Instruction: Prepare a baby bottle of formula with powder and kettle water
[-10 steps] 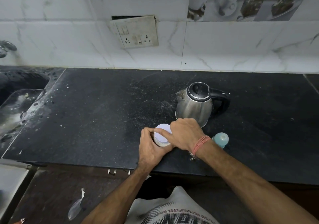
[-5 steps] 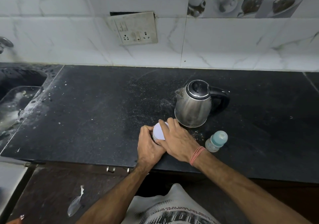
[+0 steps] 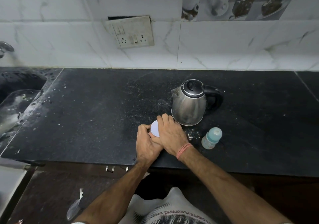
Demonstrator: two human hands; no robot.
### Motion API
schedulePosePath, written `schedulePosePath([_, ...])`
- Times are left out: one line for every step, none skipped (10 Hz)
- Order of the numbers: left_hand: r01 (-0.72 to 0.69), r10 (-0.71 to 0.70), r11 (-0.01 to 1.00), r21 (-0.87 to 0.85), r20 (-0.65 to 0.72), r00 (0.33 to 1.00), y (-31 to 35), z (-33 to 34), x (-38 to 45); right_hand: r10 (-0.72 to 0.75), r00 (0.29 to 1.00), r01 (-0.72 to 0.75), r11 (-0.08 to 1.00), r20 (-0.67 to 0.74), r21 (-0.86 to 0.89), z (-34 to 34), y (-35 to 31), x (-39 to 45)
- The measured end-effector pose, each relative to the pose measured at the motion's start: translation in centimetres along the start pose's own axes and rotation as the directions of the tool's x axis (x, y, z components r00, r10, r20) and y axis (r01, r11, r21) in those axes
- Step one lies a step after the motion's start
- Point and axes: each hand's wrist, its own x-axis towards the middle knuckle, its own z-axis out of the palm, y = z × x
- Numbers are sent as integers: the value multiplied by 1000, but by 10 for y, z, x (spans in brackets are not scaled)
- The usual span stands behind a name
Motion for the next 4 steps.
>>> schedulePosePath([-11,10,999,33,26,1000,4,-4,-3,43,998,-37,991,-46,130,-7,3,-14])
schedulePosePath([-62,62,998,26,30,998,0,-6,-4,138,986,-108,957,-96,268,-15,15,-27])
schedulePosePath([-179,178,979,100,17,984,4,-19,-10,196,967,-138,940,-163,311,-37,33,-38])
schedulePosePath([-314,330,926,209,-46,943,17,-30,2,276,925,-194,934,-260,300,-58,56,-41])
